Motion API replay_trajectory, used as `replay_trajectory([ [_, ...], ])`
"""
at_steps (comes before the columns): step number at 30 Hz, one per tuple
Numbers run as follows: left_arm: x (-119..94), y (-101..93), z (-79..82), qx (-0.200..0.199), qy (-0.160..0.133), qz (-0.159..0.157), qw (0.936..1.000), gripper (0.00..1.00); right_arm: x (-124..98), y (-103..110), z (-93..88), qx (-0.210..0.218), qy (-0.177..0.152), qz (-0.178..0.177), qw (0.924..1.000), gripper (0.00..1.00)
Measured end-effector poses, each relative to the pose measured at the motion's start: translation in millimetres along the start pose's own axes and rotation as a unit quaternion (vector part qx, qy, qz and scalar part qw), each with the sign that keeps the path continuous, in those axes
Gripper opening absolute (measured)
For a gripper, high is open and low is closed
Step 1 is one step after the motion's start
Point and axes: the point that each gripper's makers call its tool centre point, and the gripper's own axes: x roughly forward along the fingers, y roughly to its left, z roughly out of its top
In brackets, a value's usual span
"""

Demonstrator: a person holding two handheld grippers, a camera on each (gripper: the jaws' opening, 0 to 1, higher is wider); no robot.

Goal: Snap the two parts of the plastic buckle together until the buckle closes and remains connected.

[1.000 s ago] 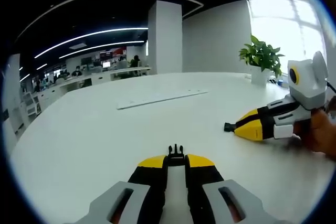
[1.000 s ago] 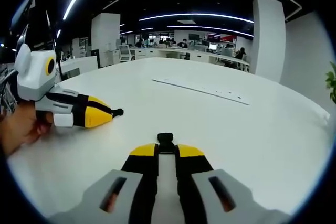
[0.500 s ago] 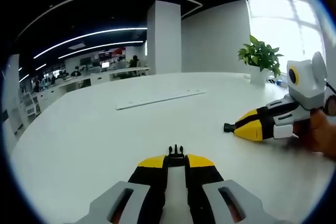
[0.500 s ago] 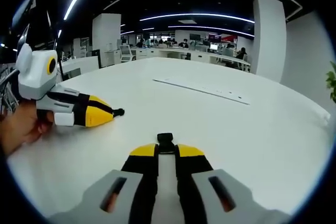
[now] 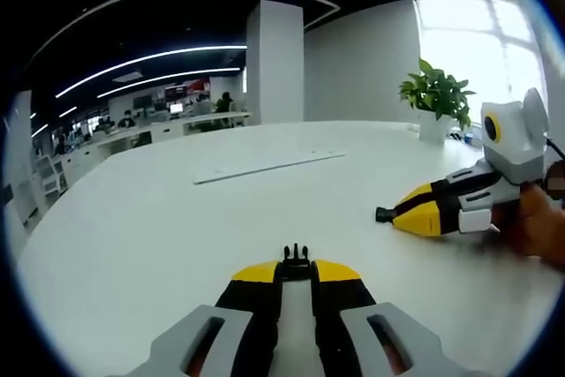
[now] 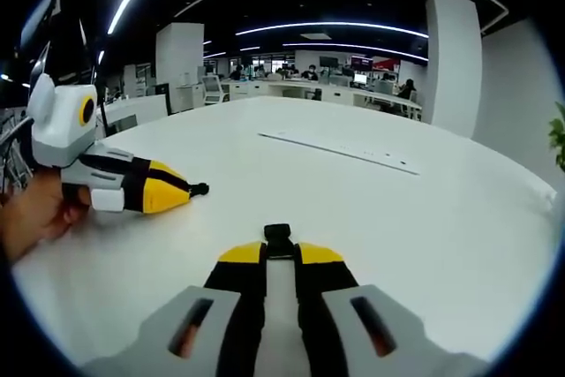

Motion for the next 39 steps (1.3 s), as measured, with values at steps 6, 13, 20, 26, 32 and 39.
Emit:
replay_trajectory([
  [6,-1,0.0,2.0,0.004,-0.002,0.0,1.0,0.12,-2,0,0.1,-0.002,0.0,0.0,1.0,0.12],
  [13,-4,-0.9,4.7,0.004,-0.007,0.0,1.0,0.12,-6,1,1.3,0.002,-0.006,0.003,1.0,0.12],
  [20,-12,-10.4,8.2,0.012,-0.018,-0.007,0.9997,0.12,-14,3,1.9,0.016,-0.018,0.008,0.9997,0.12],
  [26,-23,-20.4,8.0,0.022,-0.02,-0.012,0.9995,0.12,-23,5,3.7,0.0,-0.013,0.0,0.9999,0.12],
  [32,-29,-23.1,15.7,0.026,-0.027,-0.01,0.9992,0.12,-29,10,3.0,0.001,-0.013,0.002,0.9999,0.12],
  [39,-37,-28.8,15.6,0.036,-0.022,-0.009,0.9991,0.12,-43,13,5.6,0.001,-0.014,0.001,0.9999,0.12],
])
